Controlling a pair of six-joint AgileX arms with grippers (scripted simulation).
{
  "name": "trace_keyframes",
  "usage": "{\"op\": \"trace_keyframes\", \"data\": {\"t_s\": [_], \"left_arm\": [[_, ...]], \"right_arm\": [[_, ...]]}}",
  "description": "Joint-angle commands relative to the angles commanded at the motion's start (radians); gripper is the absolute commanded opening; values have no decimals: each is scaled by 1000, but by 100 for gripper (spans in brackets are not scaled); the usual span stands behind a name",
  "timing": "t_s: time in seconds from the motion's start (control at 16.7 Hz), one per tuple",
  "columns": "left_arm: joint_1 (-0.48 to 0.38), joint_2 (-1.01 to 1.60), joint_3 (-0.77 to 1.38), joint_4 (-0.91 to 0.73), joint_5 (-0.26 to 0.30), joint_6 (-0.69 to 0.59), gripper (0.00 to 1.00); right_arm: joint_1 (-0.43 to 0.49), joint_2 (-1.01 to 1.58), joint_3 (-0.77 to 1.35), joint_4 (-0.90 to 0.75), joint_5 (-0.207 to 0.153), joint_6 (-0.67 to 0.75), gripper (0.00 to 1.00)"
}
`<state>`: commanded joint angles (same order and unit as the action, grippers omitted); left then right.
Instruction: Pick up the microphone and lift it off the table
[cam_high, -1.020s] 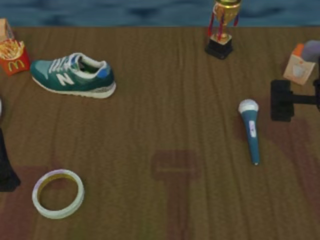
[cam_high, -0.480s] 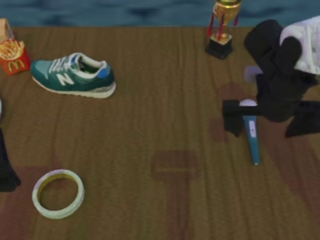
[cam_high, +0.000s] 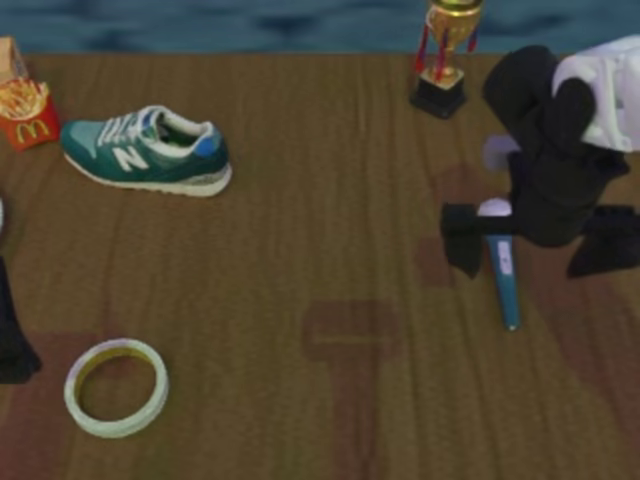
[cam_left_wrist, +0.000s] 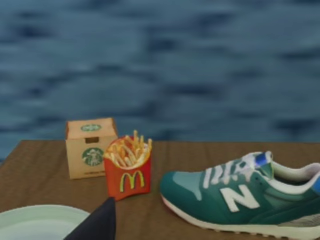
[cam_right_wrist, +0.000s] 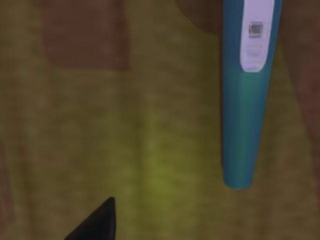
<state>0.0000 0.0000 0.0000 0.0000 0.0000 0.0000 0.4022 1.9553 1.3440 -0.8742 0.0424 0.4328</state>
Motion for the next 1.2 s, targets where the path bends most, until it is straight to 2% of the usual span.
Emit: {"op": "trace_keyframes", "data": {"t_s": [0.42, 0.78, 1.2], "left_arm": [[0, 0, 0, 0, 0, 0, 100], [0, 0, 0, 0, 0, 0, 100], [0, 0, 0, 0, 0, 0, 100]], "right_arm": [[-5, 176, -92, 277, 1, -4, 100], [-6, 206, -108, 316, 1, -5, 100], [-6, 206, -108, 316, 1, -5, 47]]}}
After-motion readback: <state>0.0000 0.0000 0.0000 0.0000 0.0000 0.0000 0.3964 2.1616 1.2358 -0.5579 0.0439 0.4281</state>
